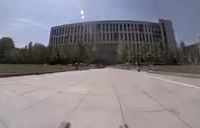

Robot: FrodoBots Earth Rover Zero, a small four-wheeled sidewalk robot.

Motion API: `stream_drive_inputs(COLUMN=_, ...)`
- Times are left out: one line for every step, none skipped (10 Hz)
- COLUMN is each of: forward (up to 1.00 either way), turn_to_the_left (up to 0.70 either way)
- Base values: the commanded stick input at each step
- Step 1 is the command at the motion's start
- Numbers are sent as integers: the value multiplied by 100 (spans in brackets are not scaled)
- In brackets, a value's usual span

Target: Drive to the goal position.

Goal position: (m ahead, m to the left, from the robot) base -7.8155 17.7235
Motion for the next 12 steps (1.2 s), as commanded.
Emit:
stream_drive_inputs(forward=70, turn_to_the_left=-35)
stream_drive_inputs(forward=70, turn_to_the_left=-35)
stream_drive_inputs(forward=70, turn_to_the_left=-35)
stream_drive_inputs(forward=70, turn_to_the_left=-22)
stream_drive_inputs(forward=70, turn_to_the_left=0)
stream_drive_inputs(forward=70, turn_to_the_left=0)
stream_drive_inputs(forward=70, turn_to_the_left=0)
stream_drive_inputs(forward=70, turn_to_the_left=0)
stream_drive_inputs(forward=70, turn_to_the_left=0)
stream_drive_inputs(forward=70, turn_to_the_left=0)
stream_drive_inputs(forward=70, turn_to_the_left=0)
stream_drive_inputs(forward=70, turn_to_the_left=0)
